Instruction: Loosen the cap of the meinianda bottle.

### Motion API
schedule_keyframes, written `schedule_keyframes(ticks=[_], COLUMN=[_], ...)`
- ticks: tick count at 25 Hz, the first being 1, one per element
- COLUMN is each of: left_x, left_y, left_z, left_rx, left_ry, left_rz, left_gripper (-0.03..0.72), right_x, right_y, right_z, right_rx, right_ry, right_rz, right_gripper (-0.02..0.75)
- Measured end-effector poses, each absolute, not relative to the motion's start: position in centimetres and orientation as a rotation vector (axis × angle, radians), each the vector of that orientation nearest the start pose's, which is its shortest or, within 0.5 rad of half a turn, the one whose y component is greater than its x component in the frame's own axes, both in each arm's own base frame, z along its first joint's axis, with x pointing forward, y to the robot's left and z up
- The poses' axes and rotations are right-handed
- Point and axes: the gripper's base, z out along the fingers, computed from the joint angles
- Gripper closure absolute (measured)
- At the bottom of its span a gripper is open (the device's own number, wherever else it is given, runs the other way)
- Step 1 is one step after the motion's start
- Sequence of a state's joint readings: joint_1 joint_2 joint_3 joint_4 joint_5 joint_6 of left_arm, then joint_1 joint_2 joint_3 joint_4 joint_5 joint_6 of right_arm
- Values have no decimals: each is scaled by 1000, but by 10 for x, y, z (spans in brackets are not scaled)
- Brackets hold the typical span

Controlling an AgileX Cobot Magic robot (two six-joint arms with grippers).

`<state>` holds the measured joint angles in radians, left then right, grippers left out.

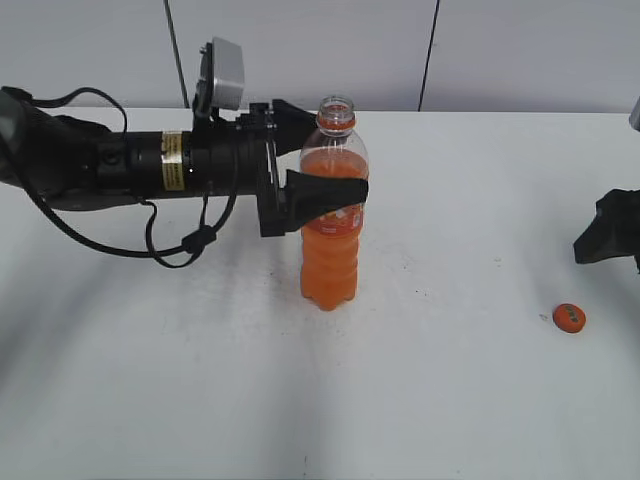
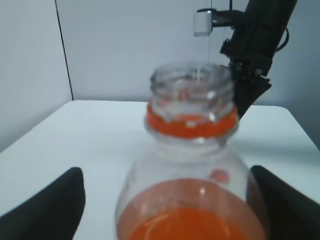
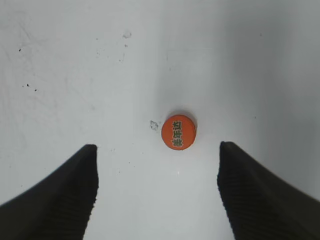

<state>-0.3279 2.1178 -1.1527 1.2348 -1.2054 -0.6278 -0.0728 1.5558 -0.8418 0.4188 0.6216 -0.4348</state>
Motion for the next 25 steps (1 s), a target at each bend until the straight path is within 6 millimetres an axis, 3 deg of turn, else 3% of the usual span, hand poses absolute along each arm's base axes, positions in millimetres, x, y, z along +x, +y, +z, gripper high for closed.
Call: schedule_keyframes(ticks=[8, 15, 21, 25], left_x=[345, 337, 317, 307], left_y=[-203, -200, -193, -181], left_z=[199, 233, 290, 332], left_rx=[1168, 1141, 1074, 974], left_ry=[1255, 1231, 1212, 1300], left_rz=[-1029, -1049, -1102, -958], left_gripper=[95, 95, 95, 95], right_x=[281, 288, 288, 281], right_y=[3, 4, 3, 3], right_z=[197, 218, 247, 265], right_rx=[-86, -104, -119, -125], right_ry=[2777, 2757, 2719, 2671], right_rz=[320, 335, 307, 296], right_gripper=[182, 182, 182, 182])
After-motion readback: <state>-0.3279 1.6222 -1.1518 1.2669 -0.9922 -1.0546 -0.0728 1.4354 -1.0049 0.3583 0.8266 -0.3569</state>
